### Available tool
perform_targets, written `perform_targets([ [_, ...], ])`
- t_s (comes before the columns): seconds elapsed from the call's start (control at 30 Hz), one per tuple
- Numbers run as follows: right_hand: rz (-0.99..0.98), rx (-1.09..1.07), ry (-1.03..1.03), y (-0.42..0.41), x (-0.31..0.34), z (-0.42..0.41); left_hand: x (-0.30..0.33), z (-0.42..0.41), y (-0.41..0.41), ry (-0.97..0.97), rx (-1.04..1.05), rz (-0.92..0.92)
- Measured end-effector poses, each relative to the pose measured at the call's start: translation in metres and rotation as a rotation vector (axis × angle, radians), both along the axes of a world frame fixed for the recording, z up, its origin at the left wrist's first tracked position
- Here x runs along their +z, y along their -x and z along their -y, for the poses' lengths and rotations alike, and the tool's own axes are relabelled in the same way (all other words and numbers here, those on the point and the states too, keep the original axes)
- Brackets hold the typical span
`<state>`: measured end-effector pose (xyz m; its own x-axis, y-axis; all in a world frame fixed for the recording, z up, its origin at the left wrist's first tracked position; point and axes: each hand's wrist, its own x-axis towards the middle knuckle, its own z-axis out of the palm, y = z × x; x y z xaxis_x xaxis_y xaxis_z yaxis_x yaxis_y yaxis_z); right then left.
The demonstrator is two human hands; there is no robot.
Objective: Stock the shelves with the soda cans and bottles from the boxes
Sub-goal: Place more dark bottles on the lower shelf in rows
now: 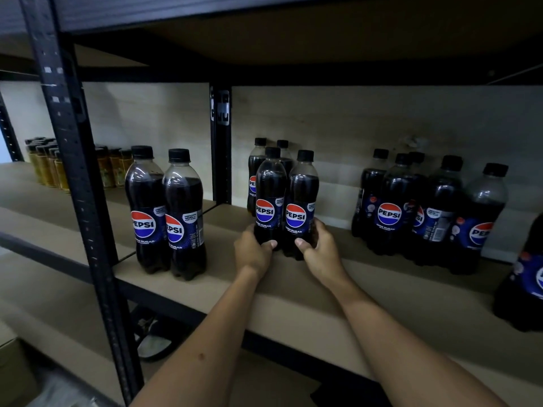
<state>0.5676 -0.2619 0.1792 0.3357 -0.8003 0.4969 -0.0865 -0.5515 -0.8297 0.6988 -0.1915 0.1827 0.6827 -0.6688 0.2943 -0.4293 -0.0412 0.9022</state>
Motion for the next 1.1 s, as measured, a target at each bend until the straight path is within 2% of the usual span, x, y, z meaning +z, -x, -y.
perform_targets([
  [0.6,-0.005,-0.001,-0.047,0.000,-0.003,-0.001,0.003,-0.003,0.005,-0.021,0.025,-0.004],
  [0.73,0.040,-0.006,-0.156,0.010,0.003,-0.010,0.006,-0.010,0.013,-0.051,0.112,0.000],
  [0.87,0.105,-0.165,-0.295,0.037,0.005,-0.016,0.005,-0.022,0.028,-0.022,0.194,0.102],
  [0.97,0.148,-0.262,-0.309,0.067,0.005,-0.019,0.006,-0.025,0.052,-0.049,0.070,0.248],
  [1.1,0.201,-0.424,-0.299,0.113,0.006,-0.017,0.004,-0.010,0.090,-0.109,-0.135,0.311],
])
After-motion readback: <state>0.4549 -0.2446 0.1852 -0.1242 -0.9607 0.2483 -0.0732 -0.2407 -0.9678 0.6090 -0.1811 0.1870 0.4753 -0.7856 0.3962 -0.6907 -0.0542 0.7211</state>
